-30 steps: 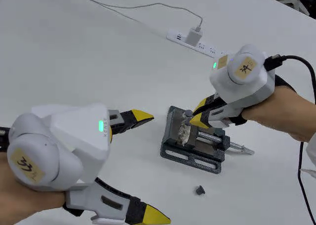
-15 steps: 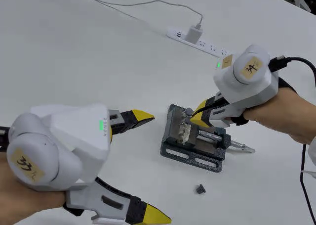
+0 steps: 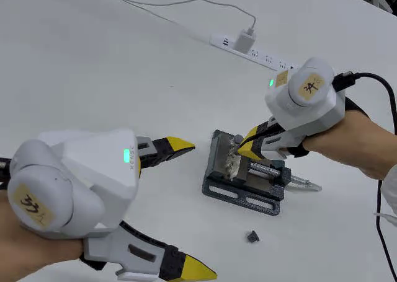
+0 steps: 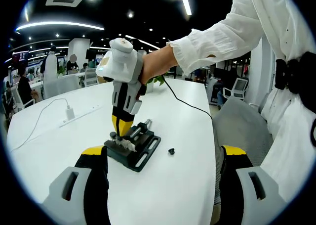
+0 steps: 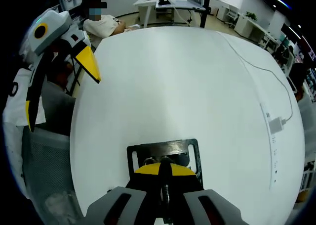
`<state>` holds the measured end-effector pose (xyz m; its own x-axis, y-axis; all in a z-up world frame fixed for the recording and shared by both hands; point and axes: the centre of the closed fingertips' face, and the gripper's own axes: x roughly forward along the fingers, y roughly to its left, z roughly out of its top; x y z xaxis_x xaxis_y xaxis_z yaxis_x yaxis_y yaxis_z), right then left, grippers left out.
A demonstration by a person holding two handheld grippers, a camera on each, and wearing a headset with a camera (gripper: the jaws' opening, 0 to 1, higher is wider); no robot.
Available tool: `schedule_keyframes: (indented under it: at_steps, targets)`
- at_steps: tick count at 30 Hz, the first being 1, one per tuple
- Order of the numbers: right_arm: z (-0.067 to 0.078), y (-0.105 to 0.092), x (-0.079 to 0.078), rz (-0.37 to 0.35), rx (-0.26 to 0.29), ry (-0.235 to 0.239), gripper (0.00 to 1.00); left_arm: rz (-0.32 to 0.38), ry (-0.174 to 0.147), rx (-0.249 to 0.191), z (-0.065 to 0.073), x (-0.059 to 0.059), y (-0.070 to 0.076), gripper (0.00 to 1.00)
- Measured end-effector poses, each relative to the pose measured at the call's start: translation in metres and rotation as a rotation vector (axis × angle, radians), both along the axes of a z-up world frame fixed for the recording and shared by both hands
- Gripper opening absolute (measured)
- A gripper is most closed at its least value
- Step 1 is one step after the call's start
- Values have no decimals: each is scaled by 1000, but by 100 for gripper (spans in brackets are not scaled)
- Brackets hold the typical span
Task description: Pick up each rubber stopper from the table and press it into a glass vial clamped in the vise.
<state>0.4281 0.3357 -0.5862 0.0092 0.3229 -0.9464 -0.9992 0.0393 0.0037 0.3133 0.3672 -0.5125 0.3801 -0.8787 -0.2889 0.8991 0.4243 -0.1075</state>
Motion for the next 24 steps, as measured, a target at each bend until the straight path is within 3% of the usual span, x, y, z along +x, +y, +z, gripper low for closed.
schedule_keyframes:
  at_steps: [4, 16, 24]
  targets:
    - [-1, 0, 1, 29, -15, -11, 0, -2, -1, -2, 0, 1, -1, 93]
    - [-2, 0, 3, 18, -13, -2, 0, -4, -5, -4, 1, 1, -2, 93]
    - [-5, 2, 8, 24, -53, 1, 0, -2, -10, -7, 2, 2, -2, 92]
